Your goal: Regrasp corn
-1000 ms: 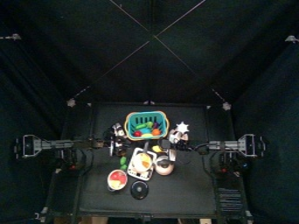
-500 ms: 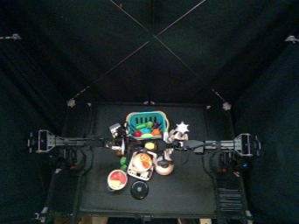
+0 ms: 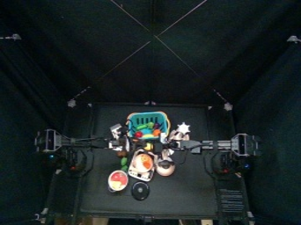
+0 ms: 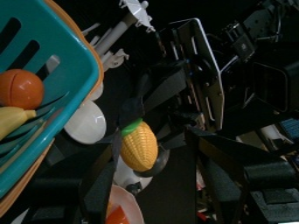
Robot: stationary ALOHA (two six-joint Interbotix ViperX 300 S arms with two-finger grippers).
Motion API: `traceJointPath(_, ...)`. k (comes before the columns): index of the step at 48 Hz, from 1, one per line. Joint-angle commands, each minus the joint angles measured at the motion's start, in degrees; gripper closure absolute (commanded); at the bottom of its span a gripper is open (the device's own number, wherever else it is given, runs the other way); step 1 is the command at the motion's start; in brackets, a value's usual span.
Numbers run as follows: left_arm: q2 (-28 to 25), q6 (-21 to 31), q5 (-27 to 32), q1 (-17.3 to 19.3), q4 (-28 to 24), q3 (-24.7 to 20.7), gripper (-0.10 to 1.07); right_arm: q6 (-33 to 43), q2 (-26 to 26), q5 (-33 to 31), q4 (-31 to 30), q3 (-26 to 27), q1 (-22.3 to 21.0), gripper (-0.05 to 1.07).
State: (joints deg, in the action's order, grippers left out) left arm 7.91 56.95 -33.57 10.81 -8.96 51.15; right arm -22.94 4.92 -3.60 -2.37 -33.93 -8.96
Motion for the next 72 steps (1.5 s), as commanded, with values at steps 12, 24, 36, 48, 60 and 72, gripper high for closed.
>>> traceJointPath(12, -4.5, 2.4, -0.7, -1.5, 0.8, -3.6, 0.05, 0.1, 0.8, 0.1, -1.2, 2.5, -0.1, 0.43)
traceJointPath(24, -5.4, 4.0, -0.7, -1.4, 2.6, -4.1, 0.06, 0.1, 0.7, -0.1, -1.6, 2.5, -0.1, 0.43)
traceJointPath(36, -5.5, 4.0, -0.6, -1.4, 3.3, -4.0, 0.15, 0.1, 0.4, -0.4, -1.7, 2.6, -0.1, 0.43)
traceJointPath(48, -5.0, 4.0, -0.7, -1.8, 0.9, -4.1, 0.22, 0.2, 0.4, -0.4, -1.6, 2.6, -0.7, 0.43)
traceJointPath(60, -4.0, 4.1, -1.1, -2.3, -2.8, -4.0, 0.19, 0.1, 0.3, -0.4, -1.6, 2.7, -1.0, 0.43)
traceJointPath(72, -3.9, 6.3, -1.2, -2.5, -2.7, -3.6, 0.06, 0.1, 0.1, -0.4, -1.6, 2.5, -1.0, 0.43)
